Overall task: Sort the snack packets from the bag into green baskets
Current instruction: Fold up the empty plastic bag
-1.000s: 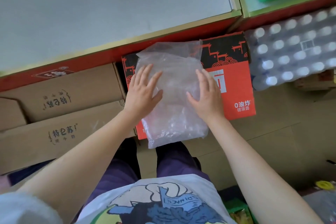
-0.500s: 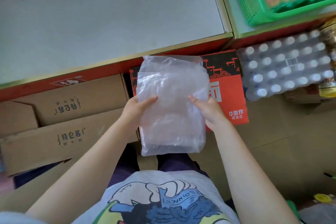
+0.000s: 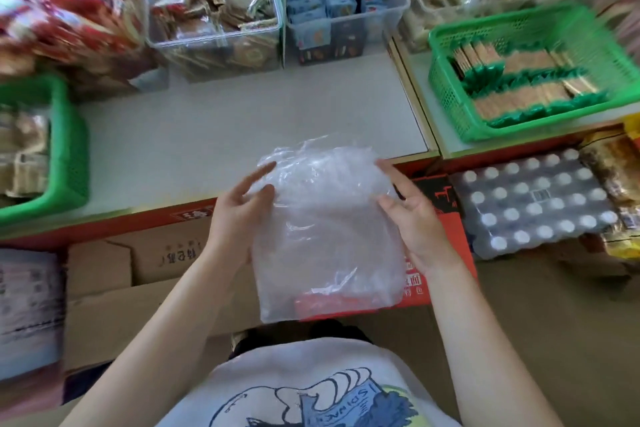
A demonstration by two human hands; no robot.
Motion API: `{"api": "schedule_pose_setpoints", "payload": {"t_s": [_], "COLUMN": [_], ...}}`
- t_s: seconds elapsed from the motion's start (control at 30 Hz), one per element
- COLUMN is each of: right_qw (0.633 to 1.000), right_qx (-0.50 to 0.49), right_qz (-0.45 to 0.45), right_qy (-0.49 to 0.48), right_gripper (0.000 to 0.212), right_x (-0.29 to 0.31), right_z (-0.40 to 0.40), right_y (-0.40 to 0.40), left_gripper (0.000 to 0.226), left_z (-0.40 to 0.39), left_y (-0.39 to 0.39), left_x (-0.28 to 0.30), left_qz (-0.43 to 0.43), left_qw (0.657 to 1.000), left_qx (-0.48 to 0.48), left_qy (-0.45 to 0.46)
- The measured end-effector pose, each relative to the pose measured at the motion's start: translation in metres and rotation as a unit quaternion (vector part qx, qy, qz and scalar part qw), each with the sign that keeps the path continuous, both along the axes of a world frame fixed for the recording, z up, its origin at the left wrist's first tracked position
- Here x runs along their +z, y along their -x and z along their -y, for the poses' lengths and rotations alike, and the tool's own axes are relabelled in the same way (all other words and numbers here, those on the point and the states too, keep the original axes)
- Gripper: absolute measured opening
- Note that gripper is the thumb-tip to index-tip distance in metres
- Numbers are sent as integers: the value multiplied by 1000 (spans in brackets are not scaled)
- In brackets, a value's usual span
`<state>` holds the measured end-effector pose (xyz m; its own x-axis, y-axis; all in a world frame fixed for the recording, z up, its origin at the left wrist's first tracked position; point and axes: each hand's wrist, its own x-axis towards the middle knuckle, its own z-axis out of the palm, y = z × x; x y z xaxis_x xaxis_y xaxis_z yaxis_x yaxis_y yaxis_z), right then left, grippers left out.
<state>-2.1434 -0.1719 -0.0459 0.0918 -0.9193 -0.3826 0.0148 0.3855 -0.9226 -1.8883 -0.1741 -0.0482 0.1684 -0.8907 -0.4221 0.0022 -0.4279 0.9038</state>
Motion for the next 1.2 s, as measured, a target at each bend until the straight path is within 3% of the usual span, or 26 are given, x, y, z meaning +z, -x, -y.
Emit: {"api": "schedule_pose_setpoints", "payload": {"t_s": [0.07, 0.1, 0.2, 0.3, 0.43, 0.5, 0.57, 0.63, 0.7, 0.83, 0.97, 1.07, 1.13, 1.2], "right_qw": [998, 995, 976, 946, 902, 895, 893, 918, 956, 988, 994, 995, 996, 995], "right_qx": [42, 78, 170, 215, 228, 218, 215, 195, 182, 141, 66, 27, 3, 9], "right_qz": [-40, -50, -129, -238, -365, -387, -391, -343, -229, -41, 57, 45, -11, -56], "right_qy": [22, 28, 32, 36, 33, 41, 52, 50, 19, -38, -69, -79, -85, -77], "right_gripper": [34, 38, 88, 98, 65, 42, 33, 32, 39, 53, 44, 54, 56, 54], "right_x": [18, 27, 41, 42, 35, 30, 27, 25, 29, 29, 23, 11, -2, -11], "right_z": [3, 4, 9, 14, 20, 23, 28, 35, 41, 57, 79, 97, 114, 131], "right_y": [-10, -14, -25, -41, -59, -63, -66, -66, -68, -80, -89, -99, -104, -108], "left_gripper": [25, 27, 58, 75, 73, 61, 45, 36, 38, 77, 103, 79, 85, 103], "left_z": [-2, -2, -1, 1, 3, 4, 5, 8, 11, 20, 34, 40, 48, 62], "left_y": [-13, -21, -41, -55, -63, -68, -75, -82, -85, -89, -100, -102, -104, -106], "left_x": [18, 26, 42, 42, 33, 30, 26, 19, 16, 6, -5, -9, -18, -18], "left_qz": [8, 23, 101, 184, 286, 305, 312, 282, 210, -9, -132, -167, -181, -157], "left_qw": [999, 997, 979, 956, 930, 927, 931, 947, 972, 1000, 985, 968, 969, 981], "left_qx": [-36, -69, -175, -223, -231, -217, -189, -151, -100, -10, -73, -144, -122, -36], "left_qy": [10, 22, 41, 46, 13, 6, 10, 11, 7, -17, -82, -124, -119, -106]}}
